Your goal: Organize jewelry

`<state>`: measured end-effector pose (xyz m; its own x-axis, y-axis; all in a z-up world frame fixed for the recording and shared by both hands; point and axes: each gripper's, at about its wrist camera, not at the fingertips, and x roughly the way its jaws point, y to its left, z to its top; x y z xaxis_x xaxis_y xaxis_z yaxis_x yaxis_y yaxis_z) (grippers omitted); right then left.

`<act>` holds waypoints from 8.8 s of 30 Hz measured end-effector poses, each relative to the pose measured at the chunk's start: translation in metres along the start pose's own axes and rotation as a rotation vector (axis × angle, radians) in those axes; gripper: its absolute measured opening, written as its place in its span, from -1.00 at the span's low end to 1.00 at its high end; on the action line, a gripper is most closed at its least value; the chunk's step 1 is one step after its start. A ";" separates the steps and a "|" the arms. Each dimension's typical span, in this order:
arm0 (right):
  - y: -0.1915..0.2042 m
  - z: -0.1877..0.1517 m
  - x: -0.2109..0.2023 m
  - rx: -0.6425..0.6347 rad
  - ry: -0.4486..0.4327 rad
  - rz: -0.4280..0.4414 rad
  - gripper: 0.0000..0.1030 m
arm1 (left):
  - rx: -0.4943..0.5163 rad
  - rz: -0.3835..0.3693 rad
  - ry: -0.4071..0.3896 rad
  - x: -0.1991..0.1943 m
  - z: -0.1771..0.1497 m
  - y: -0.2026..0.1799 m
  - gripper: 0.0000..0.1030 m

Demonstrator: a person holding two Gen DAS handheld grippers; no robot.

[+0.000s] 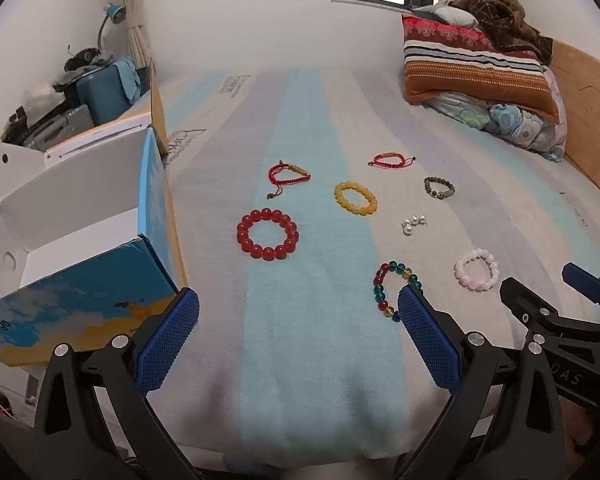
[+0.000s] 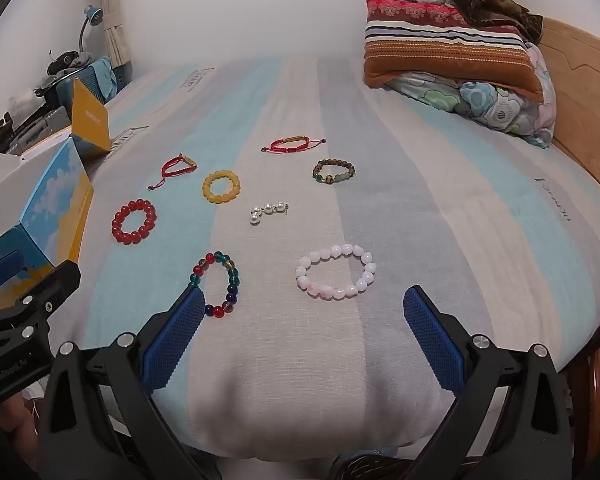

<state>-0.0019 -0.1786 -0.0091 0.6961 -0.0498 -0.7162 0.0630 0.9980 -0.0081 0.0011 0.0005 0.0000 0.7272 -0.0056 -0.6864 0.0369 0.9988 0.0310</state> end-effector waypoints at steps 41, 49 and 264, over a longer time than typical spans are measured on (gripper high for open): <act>-0.005 0.002 -0.001 0.002 0.012 0.012 0.86 | 0.009 -0.028 0.037 0.000 -0.005 -0.006 0.89; -0.006 0.001 0.000 0.002 0.012 0.008 0.86 | 0.013 -0.031 0.043 0.000 -0.004 -0.006 0.89; 0.367 0.112 0.023 -0.329 0.201 0.299 -0.80 | -0.328 0.195 0.296 0.011 0.045 0.356 -0.82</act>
<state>0.1174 0.1824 0.0498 0.4953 0.2176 -0.8410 -0.3707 0.9285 0.0220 0.0525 0.3540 0.0362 0.4710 0.1500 -0.8693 -0.3334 0.9426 -0.0180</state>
